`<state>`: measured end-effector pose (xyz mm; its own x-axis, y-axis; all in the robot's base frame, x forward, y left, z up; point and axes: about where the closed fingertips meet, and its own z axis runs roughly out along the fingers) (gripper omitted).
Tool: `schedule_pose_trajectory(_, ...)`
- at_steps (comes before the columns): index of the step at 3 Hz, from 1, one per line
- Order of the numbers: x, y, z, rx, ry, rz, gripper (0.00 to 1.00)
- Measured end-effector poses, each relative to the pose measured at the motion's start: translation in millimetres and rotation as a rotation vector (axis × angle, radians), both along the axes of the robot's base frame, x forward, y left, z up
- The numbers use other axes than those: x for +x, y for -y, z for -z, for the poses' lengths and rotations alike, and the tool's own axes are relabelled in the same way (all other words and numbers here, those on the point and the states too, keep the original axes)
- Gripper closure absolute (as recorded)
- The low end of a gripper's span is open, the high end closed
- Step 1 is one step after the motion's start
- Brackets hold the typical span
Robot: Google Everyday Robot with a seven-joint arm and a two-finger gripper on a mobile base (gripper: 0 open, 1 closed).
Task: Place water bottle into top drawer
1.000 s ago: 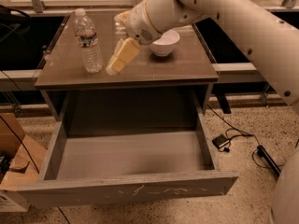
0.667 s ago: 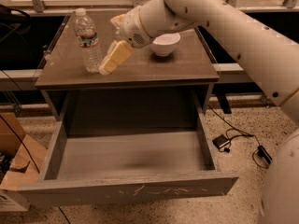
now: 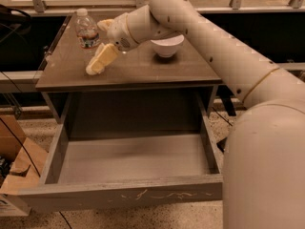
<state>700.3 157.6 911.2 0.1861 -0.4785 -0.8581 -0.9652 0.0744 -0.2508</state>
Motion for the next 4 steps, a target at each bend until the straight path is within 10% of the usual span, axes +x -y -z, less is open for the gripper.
schedule_pose_trajectory(2, 32, -58, 15, 0.093, -0.033, -0.106, 0.40)
schedule_pose_trajectory(4, 20, -43, -7, 0.123, -0.003, -0.057, 0.86)
